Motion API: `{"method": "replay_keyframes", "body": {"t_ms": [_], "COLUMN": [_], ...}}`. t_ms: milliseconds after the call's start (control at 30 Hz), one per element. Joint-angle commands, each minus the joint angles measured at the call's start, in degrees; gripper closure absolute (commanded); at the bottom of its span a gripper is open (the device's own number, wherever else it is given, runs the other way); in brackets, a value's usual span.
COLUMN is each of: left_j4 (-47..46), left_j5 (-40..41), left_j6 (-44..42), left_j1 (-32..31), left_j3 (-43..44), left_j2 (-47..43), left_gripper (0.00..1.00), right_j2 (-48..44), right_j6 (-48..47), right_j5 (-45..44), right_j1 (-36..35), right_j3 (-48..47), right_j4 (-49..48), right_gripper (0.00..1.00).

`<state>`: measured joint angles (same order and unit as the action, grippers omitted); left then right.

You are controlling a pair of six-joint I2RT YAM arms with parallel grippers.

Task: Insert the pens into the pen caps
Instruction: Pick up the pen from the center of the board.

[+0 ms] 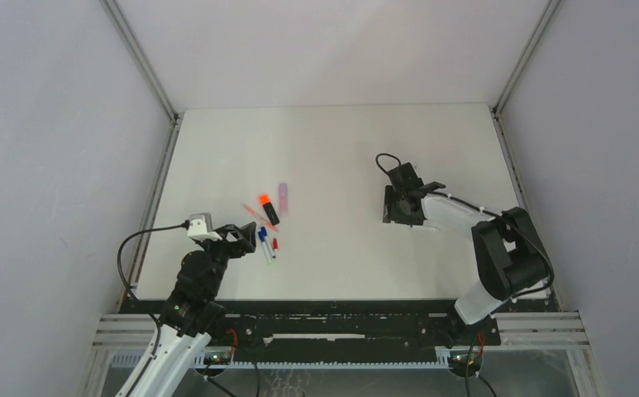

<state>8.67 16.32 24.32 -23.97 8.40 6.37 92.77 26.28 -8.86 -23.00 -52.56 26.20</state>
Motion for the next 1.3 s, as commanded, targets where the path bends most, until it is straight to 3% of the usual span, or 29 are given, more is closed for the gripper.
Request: {"method": "replay_keyframes", "body": {"t_ms": [0, 200, 433, 800, 1100, 1267], "left_j4": [-2.29, -2.03, -1.9, -1.55, -1.46, -1.48], "left_j5": [-0.32, -0.5, -0.63, -0.41, 0.07, 0.32], "left_j6": [-1.02, -0.87, -0.77, -0.76, -0.94, -1.02], "left_j1": [0.32, 0.3, 0.32, 0.31, 0.3, 0.36], "left_j3": [-0.67, -0.67, -0.71, -0.84, -0.85, -0.85], "left_j2": [-0.2, -0.65, -0.97, -1.62, -1.71, -1.7], "left_gripper": [0.14, 0.14, 0.14, 0.14, 0.14, 0.14], "right_j2": [-7.79, -16.62, -17.83, -10.72, -3.74, -1.7], "right_j6": [4.83, 12.34, 20.68, 33.57, 35.28, 34.99], "right_j5": [-5.08, -9.95, -12.48, -15.83, -17.18, -17.25], "right_j1": [-1.79, 2.37, 6.94, 9.0, 9.12, 9.12], "right_j3": [1.07, 7.49, 9.04, 6.69, 3.48, 3.33], "right_j4": [1.8, 1.64, 3.28, 4.31, 5.86, 5.89], "right_gripper": [0.41, 0.37, 0.37, 0.42, 0.45, 0.55]}}
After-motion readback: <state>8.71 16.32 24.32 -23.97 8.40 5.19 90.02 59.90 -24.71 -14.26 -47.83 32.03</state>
